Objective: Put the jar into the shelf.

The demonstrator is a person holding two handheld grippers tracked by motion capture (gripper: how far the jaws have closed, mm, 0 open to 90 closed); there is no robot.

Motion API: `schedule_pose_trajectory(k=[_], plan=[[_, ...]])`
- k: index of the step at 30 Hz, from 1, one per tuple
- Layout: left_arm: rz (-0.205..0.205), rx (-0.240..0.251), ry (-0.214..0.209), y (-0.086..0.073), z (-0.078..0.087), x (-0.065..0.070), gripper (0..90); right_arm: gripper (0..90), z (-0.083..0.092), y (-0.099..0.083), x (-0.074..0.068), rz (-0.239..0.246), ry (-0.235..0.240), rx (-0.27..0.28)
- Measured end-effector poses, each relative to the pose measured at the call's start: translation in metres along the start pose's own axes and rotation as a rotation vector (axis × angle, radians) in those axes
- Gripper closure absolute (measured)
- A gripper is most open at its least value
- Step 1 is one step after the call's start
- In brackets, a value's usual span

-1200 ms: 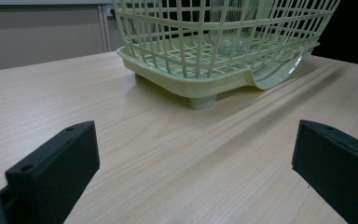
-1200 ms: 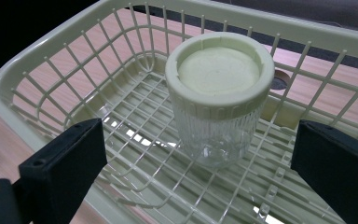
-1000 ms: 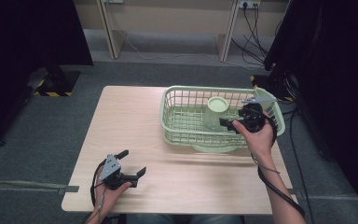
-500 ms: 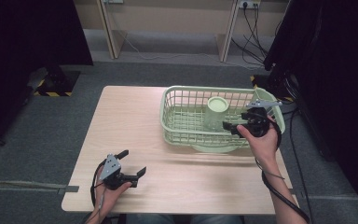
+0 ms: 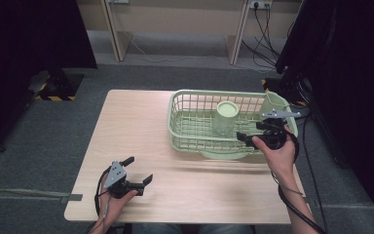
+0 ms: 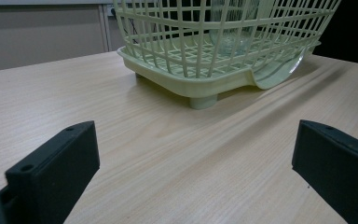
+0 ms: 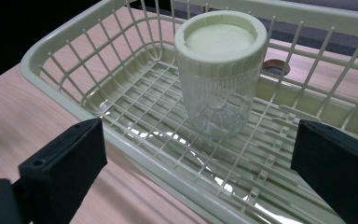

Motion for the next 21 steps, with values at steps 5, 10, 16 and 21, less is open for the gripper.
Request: schedule_pose_trajectory(k=[5,10,16,21], plan=[[0.001,0.0,0.0,0.0,0.0,0.0,0.3,3.4,0.005,-0.005,0.0,-0.003,0.003,0.01],[-0.001,0.0,0.001,0.0,0.0,0.0,0.3,3.4,0.01,-0.01,0.001,-0.005,0.003,0.013],[-0.001,-0.001,0.002,0.0,0.0,0.0,0.3,3.4,0.013,-0.014,0.003,-0.009,0.002,0.016],[-0.001,0.0,0.002,0.0,0.0,0.0,0.3,3.3,0.018,-0.019,0.003,-0.016,0.001,0.021]])
Point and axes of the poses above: each handheld gripper's, and its own axes: z roughly backward along the jaws, y roughly out of its top, x roughly to its right, the point moved 2 cm from there along -z, roughly forward along the jaws, and after that the axes turned 6 degrees about y, right-handed, at the moved point
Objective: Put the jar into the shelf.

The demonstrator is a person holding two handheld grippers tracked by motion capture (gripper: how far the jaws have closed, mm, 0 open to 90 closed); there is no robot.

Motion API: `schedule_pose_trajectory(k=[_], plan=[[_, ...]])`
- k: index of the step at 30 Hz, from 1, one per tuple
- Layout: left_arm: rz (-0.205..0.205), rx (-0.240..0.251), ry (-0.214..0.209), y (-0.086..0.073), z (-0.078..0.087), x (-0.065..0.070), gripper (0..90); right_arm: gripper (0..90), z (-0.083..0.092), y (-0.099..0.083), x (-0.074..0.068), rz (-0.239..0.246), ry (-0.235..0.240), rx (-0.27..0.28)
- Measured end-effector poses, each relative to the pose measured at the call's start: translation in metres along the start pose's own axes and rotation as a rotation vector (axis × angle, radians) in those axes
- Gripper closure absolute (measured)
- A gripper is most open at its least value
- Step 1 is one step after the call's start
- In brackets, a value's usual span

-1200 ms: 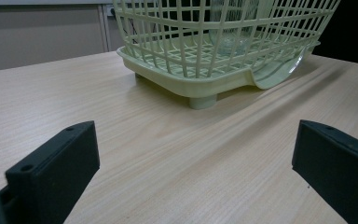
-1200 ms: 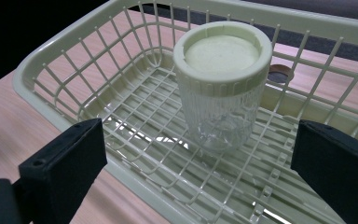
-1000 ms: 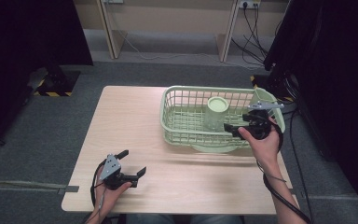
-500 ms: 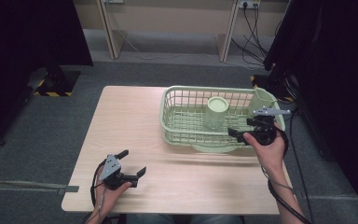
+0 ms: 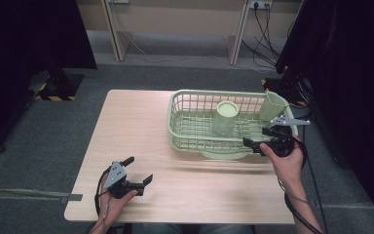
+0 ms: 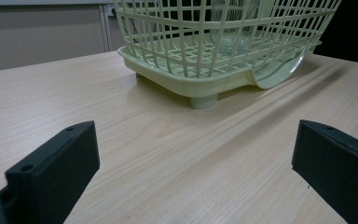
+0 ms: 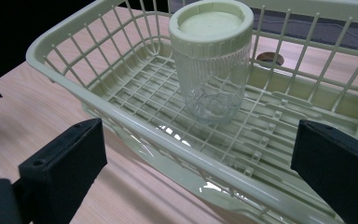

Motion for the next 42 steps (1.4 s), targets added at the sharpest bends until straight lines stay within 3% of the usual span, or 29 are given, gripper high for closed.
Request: schedule_pose_trajectory(k=[42], plan=[[0.002,-0.003,0.004,0.0,0.0,0.0,0.3,3.3,0.026,-0.048,0.01,-0.037,-0.037,0.046]])
Point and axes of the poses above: each handheld gripper's, and its own axes: z roughly backward along the jaws, y roughly out of its top, x roughly to its right, the point moved 2 cm from there along -z, roughly forward along the jaws, and after that the axes turned 6 degrees about y, right-handed, at the moved point
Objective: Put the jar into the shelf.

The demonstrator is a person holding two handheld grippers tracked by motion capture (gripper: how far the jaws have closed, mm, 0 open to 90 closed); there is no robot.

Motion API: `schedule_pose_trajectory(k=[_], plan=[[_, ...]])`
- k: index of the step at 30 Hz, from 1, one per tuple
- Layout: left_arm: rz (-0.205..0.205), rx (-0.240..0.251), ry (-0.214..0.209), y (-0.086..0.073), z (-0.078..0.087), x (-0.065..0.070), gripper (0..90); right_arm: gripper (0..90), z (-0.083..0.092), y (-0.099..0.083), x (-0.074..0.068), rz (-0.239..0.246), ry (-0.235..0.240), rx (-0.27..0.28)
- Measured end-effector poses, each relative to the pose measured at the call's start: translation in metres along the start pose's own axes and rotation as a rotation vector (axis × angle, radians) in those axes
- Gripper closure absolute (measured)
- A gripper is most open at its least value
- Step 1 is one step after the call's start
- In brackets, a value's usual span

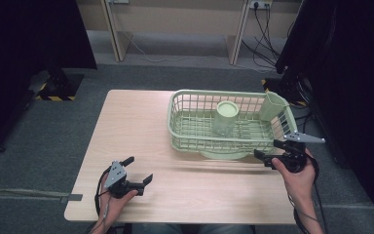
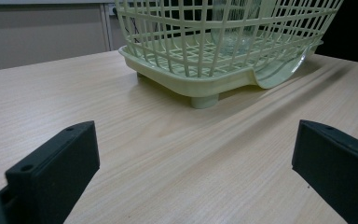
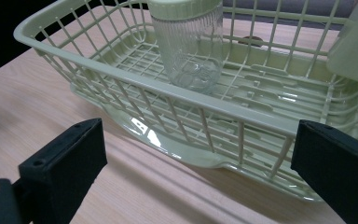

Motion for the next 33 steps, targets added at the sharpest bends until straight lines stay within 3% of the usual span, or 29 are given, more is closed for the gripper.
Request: schedule_pose_trajectory(k=[13,14,19,33], plan=[[0.0,0.001,0.001,0.0,0.0,0.0,0.3,3.3,-0.001,-0.012,0.0,-0.013,-0.003,0.006],[0.0,0.001,0.001,0.0,0.0,0.0,0.3,3.3,0.001,-0.018,0.002,-0.017,0.005,0.032],[0.0,0.001,0.001,0.0,0.0,0.0,0.3,3.1,0.001,-0.018,0.002,-0.017,0.005,0.032],[-0.001,0.001,0.003,0.0,0.0,0.0,0.3,3.1,0.005,-0.04,0.009,-0.037,-0.004,0.06]])
Point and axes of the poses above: each handheld gripper's, and its own axes: z roughly backward along the jaws, y roughly out of its top, x roughly to its right, the point moved 2 cm from there along -z, roughly forward along the jaws, and after that the axes turned 6 degrees about y, right-handed, at the moved point
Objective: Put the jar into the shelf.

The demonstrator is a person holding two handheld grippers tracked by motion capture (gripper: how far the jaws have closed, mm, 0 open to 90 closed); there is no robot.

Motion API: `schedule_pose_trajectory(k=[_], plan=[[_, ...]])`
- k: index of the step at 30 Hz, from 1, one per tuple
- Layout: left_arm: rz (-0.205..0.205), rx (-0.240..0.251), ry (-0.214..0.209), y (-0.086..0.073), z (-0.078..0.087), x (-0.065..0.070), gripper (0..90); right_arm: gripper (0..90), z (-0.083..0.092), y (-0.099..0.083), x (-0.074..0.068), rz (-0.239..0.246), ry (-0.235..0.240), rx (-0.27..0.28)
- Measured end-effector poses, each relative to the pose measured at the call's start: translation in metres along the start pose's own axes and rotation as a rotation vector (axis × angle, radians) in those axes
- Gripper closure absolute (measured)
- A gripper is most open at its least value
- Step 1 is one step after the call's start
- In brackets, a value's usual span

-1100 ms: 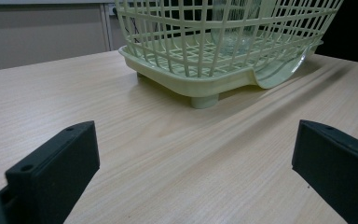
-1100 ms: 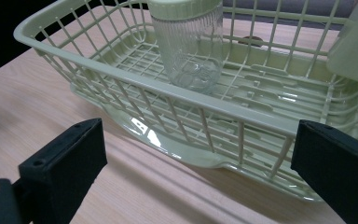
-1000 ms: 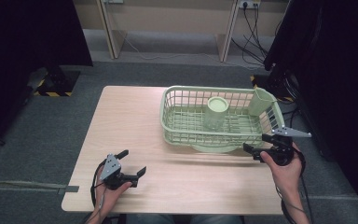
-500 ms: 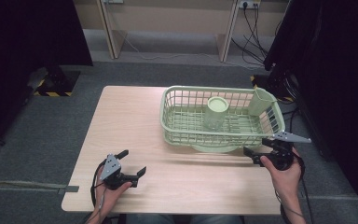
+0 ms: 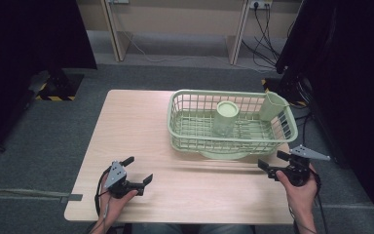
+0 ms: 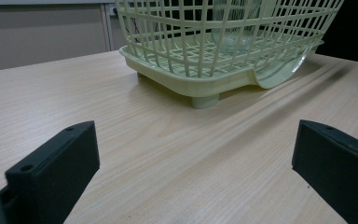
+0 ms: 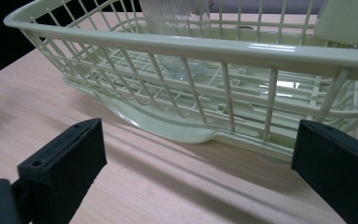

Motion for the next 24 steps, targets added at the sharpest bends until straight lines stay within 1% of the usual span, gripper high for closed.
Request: schedule_pose_trajectory(k=[16,24], plan=[[-0.001,0.001,0.0,0.0,0.0,0.0,0.3,3.0,0.004,-0.015,0.005,0.002,-0.029,0.014],[-0.002,0.001,0.001,0.0,0.0,0.0,0.3,3.0,0.005,-0.028,0.01,-0.014,-0.037,0.008]])
Point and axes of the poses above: each handheld gripper's, and its own axes: z roughly backward along the jaws, y roughly out of its top, x roughly to its right, the point moved 2 cm from there along -z, roughly forward along the jaws, and after that the axes turned 6 degrees about y, right-handed, at the moved point
